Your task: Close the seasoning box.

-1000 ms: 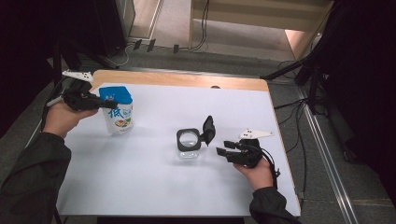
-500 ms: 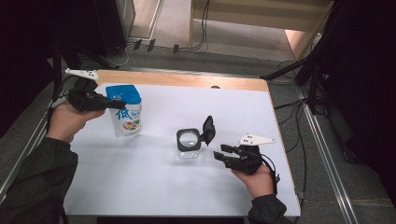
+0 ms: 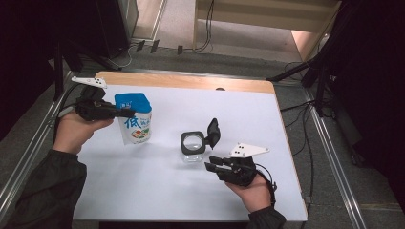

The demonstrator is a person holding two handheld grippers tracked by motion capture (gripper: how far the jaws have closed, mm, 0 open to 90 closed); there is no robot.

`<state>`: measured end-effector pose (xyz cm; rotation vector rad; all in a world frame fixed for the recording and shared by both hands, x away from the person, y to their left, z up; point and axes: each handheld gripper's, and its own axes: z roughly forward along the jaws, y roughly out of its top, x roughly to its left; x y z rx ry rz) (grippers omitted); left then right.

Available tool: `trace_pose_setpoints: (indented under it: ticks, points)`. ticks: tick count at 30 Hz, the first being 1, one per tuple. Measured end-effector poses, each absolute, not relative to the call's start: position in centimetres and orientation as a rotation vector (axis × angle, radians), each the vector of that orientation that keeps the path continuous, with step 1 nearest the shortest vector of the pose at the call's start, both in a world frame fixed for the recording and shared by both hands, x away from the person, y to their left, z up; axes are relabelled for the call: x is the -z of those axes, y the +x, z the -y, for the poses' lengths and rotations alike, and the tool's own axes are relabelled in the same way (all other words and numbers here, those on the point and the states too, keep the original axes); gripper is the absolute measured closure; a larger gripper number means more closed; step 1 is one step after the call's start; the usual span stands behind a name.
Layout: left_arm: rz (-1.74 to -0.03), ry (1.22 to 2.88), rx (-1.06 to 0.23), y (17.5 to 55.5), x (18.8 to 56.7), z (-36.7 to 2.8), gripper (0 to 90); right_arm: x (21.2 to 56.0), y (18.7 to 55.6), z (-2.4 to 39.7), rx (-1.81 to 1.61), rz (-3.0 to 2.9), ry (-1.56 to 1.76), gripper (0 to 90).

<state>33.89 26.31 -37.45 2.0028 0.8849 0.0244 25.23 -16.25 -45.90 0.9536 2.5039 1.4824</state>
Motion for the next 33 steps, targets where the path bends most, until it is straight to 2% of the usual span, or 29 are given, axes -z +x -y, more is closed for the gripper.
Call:
trace_pose_setpoints:
  ticks: [3,16,31,33]
  points:
    - [-0.846,2.021,-0.059,33.2,37.4,-25.8,90.0,45.8,25.0,15.3,-1.500,-2.520,0.936,69.8]
    - [-0.874,1.994,0.017,31.6,37.9,-24.6,90.0,45.9,24.6,12.0,-1.486,-2.605,0.847,67.8]
    - [-0.884,1.997,0.016,29.6,37.8,-24.9,90.0,46.6,25.5,5.6,-1.438,-2.677,0.706,67.0]
    - [-0.879,2.008,0.020,29.3,37.8,-24.9,90.0,47.2,25.9,4.5,-1.432,-2.702,0.711,69.7]
